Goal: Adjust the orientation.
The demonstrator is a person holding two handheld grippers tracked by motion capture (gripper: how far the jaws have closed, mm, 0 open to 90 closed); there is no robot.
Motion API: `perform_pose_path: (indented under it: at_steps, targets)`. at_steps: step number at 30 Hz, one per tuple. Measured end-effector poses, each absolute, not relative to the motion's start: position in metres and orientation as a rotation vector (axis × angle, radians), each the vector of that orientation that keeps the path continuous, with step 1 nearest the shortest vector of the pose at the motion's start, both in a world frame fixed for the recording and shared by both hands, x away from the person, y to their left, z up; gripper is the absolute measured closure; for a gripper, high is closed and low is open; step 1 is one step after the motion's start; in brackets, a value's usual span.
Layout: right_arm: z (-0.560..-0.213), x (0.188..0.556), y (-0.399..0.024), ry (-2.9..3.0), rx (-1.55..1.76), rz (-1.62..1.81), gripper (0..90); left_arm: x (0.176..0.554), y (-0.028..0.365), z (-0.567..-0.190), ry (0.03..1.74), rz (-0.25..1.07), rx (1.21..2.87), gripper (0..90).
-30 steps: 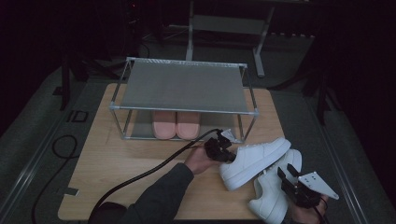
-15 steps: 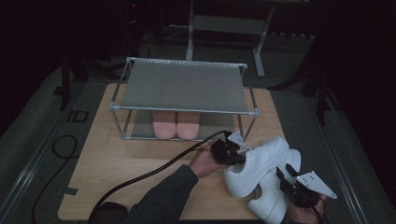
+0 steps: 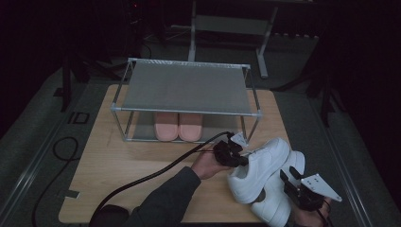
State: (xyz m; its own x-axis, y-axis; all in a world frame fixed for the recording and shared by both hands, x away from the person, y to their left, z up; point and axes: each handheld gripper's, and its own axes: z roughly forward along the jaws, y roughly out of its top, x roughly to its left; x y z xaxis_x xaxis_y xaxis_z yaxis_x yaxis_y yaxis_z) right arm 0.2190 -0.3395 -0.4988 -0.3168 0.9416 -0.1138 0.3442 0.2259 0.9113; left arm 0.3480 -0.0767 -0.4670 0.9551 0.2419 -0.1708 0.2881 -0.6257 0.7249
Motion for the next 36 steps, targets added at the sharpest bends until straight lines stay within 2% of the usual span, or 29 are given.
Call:
perform_pose_path:
  at_steps: [10,18,25,28,36]
  targets:
    - [-0.499,0.219,-0.34,1.796,1.191,1.076,59.2,0.355,-0.076,-0.472,0.41,-0.06,2.266,88.6]
    - [-0.499,0.219,-0.34,1.796,1.191,1.077,59.2,0.367,-0.08,-0.458,0.424,-0.044,2.238,89.5]
    - [-0.499,0.219,-0.341,1.797,1.189,1.079,59.3,0.358,-0.078,-0.463,0.426,-0.051,2.287,89.4]
    - [-0.499,0.219,-0.341,1.797,1.189,1.08,59.3,0.344,-0.083,-0.465,0.367,-0.064,2.312,89.4]
    - [-0.499,0.219,-0.34,1.796,1.188,1.08,59.2,0.342,-0.092,-0.457,0.36,-0.072,2.277,89.5]
